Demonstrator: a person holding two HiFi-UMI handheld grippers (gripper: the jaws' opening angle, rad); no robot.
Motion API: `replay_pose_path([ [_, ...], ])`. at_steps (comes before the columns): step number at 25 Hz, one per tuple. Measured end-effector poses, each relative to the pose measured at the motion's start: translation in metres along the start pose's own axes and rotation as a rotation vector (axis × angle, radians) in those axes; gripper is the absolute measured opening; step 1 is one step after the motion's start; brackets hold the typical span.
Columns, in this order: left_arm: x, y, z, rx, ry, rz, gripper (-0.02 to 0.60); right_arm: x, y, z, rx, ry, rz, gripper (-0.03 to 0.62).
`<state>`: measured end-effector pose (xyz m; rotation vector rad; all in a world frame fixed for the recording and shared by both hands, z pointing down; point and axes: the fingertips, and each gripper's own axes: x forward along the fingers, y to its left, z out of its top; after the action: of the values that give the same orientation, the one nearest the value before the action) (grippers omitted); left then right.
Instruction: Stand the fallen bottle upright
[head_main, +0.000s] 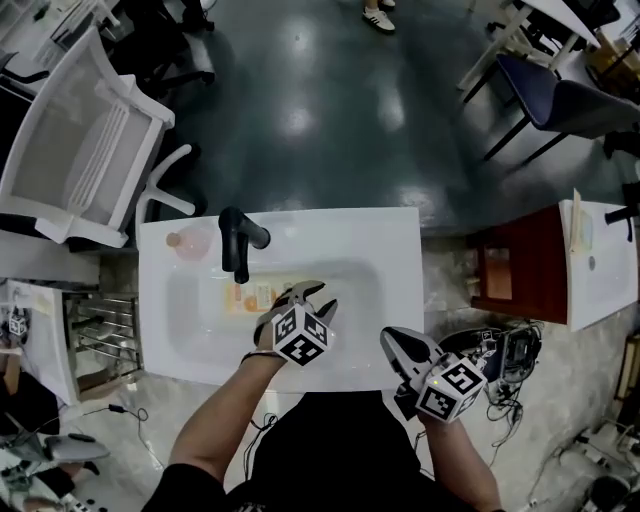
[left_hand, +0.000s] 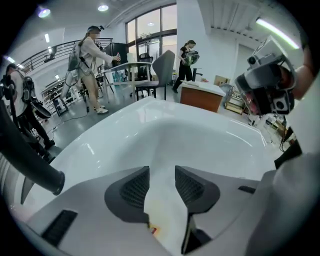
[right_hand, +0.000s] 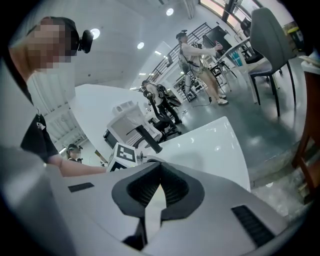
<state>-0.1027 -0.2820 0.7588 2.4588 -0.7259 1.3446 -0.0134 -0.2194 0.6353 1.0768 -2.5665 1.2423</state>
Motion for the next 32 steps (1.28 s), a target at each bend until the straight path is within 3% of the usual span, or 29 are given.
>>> replay_pose_path([
  [12,0.069,-0.012,-0.023,0.283,0.22,-0.06,0.172,-0.009,-0.04,0.006,0.061,-0.012,-0.028,0.014],
  [21,0.083,-0.013,-0.031,0.421,0.353,-0.002,0.141,-0.026,-0.053,0.009,0.085,-0.021,-0.04,0.014],
  [26,0.091,-0.012,-0.032,0.43,0.427,0.029,0.146,-0.034,-0.053,0.01,0.085,-0.026,-0.028,0.014],
  [30,0.091,-0.016,-0.026,0.581,0.419,0.07,0.15,-0.037,-0.05,0.006,0.087,-0.02,-0.021,0.014],
  [32,0.093,-0.019,-0.026,0.615,0.429,0.078,0.149,-0.039,-0.049,0.003,0.09,-0.017,-0.019,0.014],
])
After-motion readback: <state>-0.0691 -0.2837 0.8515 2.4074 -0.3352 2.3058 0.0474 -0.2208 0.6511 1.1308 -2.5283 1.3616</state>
